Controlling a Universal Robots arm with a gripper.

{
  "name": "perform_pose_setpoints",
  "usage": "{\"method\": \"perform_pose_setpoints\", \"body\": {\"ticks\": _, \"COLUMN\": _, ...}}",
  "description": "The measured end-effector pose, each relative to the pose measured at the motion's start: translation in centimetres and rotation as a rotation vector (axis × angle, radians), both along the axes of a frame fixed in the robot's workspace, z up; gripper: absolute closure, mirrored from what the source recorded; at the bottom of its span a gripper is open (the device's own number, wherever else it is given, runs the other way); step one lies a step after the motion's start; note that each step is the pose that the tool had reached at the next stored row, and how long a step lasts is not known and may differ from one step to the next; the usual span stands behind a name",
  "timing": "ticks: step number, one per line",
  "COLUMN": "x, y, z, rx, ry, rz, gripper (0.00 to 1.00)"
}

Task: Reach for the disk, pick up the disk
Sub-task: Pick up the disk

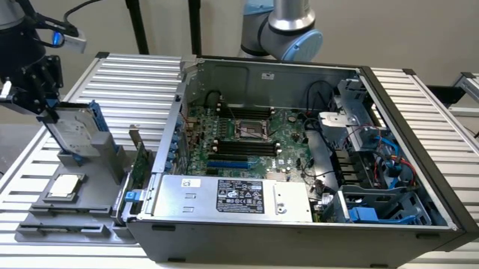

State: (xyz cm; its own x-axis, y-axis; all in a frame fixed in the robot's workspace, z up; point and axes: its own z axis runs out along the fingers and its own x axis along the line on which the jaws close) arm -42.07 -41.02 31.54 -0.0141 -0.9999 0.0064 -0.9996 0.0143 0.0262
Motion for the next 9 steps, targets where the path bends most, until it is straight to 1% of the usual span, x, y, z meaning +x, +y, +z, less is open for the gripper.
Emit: {"method": "perform_pose_setpoints", "body": {"ticks": 9, "x": 0.4, "y": 0.00, "z": 4.10, "rx": 0.0002, "ry": 0.0000, "rz": 0.000, "gripper": 0.67}}
